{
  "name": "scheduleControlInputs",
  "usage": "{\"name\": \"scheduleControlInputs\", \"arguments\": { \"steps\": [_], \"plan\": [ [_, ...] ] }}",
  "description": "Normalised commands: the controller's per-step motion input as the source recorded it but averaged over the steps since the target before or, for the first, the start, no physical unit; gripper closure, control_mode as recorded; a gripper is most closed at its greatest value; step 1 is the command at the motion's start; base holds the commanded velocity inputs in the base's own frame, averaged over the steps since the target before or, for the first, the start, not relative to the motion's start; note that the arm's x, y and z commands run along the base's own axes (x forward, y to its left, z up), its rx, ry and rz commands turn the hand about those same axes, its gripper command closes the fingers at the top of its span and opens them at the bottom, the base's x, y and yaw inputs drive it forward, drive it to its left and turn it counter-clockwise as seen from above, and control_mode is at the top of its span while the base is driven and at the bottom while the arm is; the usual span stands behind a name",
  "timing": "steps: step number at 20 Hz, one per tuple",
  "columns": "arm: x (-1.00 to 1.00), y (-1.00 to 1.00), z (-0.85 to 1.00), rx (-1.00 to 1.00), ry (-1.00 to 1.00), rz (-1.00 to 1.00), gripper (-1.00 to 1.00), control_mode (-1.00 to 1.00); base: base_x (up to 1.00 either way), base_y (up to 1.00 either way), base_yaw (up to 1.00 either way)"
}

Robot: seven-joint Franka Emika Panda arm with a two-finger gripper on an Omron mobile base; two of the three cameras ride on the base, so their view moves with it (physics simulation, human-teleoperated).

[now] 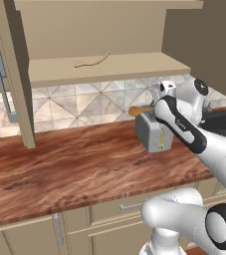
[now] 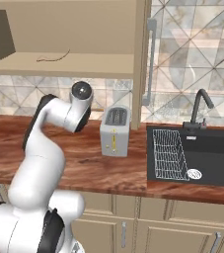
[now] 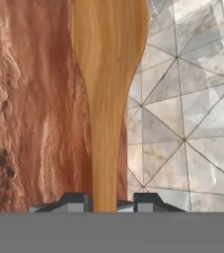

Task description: Organize the utensils by type. Pick up the wooden spoons from the counter and place them in the open cabinet. Then pick up the metallic utensils from the counter and place them in the open drawer.

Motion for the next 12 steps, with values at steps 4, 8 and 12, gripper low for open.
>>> {"name": "scheduleControlInputs", "arguments": {
  "steps": [4, 8, 12],
  "plan": [
    [0.06, 0.00, 0.73, -0.18, 0.00, 0.03, 1.00, -1.00, 0.00, 0.00, 0.00],
    [0.08, 0.00, 0.57, -0.17, -0.04, 0.00, 1.00, -1.00, 0.00, 0.00, 0.00],
    [0.28, 0.00, 0.42, -0.14, -0.11, 0.00, 1.00, -1.00, 0.00, 0.00, 0.00]
  ]
}}
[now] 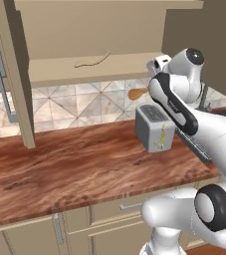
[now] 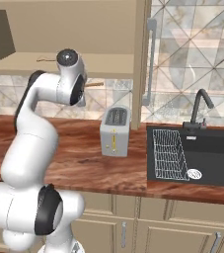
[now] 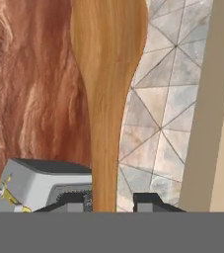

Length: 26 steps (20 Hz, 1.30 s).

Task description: Organize the utensils by type. Pick up the wooden spoons from the counter and place them in the open cabinet. Then pick up the metallic utensils from the counter and place them in the open drawer.

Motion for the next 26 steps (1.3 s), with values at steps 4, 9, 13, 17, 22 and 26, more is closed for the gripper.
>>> {"name": "scheduleControlInputs", "arguments": {
  "steps": [4, 9, 13, 17, 22, 26],
  "plan": [
    [0.42, 0.00, 0.46, -0.06, -0.03, 0.00, 1.00, -1.00, 0.00, 0.00, 0.00],
    [0.48, 0.00, 0.48, 0.00, 0.00, 0.00, 1.00, -1.00, 0.00, 0.00, 0.00],
    [0.51, 0.00, 0.37, 0.00, 0.01, -0.02, 1.00, -1.00, 0.00, 0.00, 0.00],
    [0.62, 0.00, 0.12, 0.01, 0.00, -0.03, 1.00, -1.00, 0.00, 0.00, 0.00],
    [0.65, 0.00, 0.00, 0.08, -0.03, 0.00, 1.00, -1.00, 0.00, 0.00, 0.00],
    [0.57, 0.00, 0.00, 0.10, -0.13, 0.00, 1.00, -1.00, 0.00, 0.00, 0.00]
  ]
}}
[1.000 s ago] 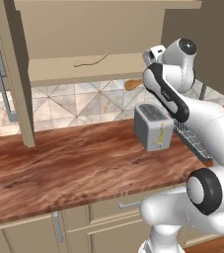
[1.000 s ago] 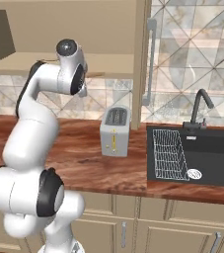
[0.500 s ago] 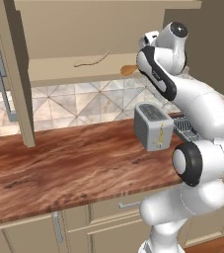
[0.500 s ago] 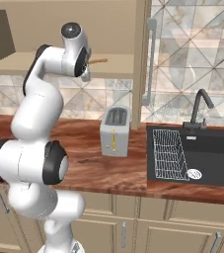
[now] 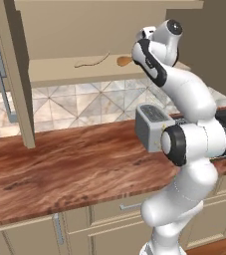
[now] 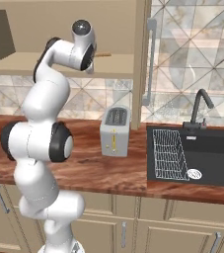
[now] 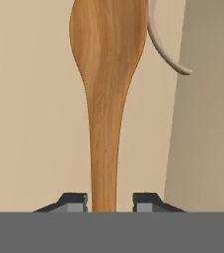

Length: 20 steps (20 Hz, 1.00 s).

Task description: Organize the utensils by type. Pick up the wooden spoons from the counter and place them in the open cabinet. Then pick up the metallic utensils from the counter and place them in the open drawer.

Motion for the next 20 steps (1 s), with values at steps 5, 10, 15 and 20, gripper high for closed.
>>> {"name": "scheduleControlInputs", "arguments": {
  "steps": [5, 10, 15, 20],
  "plan": [
    [0.62, 0.01, 0.01, 0.05, -0.20, 0.00, 1.00, -1.00, 0.00, 0.00, 0.00],
    [0.51, 0.00, -0.03, 0.00, -0.09, 0.00, 1.00, -1.00, 0.00, 0.00, 0.00],
    [0.52, 0.01, -0.12, 0.00, 0.00, 0.00, 1.00, -1.00, 0.00, 0.00, 0.00],
    [0.49, 0.06, -0.15, 0.00, 0.00, 0.00, 1.00, -1.00, 0.00, 0.00, 0.00]
  ]
}}
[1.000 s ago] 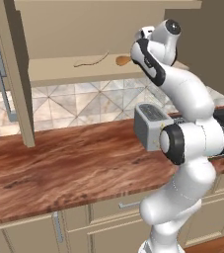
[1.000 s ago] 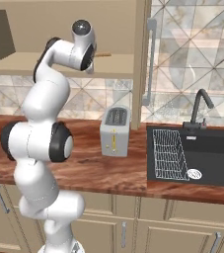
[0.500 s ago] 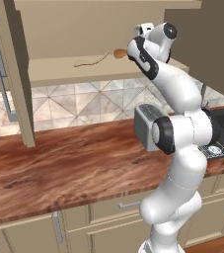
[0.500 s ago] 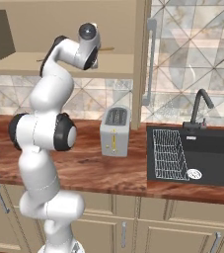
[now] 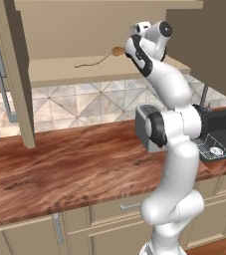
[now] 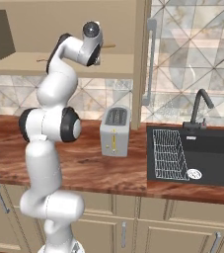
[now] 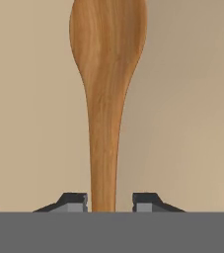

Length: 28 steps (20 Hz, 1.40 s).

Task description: Organize the utensils by type. Pick up the wooden spoons from the counter and place them in the open cabinet. Then pick up the metallic utensils from the counter and place them in the open drawer.

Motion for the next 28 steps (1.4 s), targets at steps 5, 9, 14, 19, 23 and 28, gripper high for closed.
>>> {"name": "scheduleControlInputs", "arguments": {
  "steps": [5, 9, 14, 19, 23, 28],
  "plan": [
    [0.48, 0.26, -0.35, -0.01, 0.01, 0.00, -1.00, -1.00, 0.00, 0.00, 0.00],
    [0.30, 0.15, -0.46, -0.02, 0.02, 0.00, -1.00, -1.00, 0.00, 0.00, 0.00],
    [0.03, 0.03, -0.47, 0.00, 0.03, 0.00, -1.00, -1.00, 0.00, 0.00, 0.00],
    [0.00, 0.00, -0.42, 0.00, 0.09, 0.00, -1.00, -1.00, 0.00, 0.00, 0.00],
    [0.00, 0.01, -0.35, 0.08, 0.09, -0.05, -1.00, -1.00, 0.00, 0.00, 0.00],
    [-0.04, 0.05, -0.40, 0.15, 0.00, -0.17, -1.00, -1.00, 0.00, 0.00, 0.00]
  ]
}}
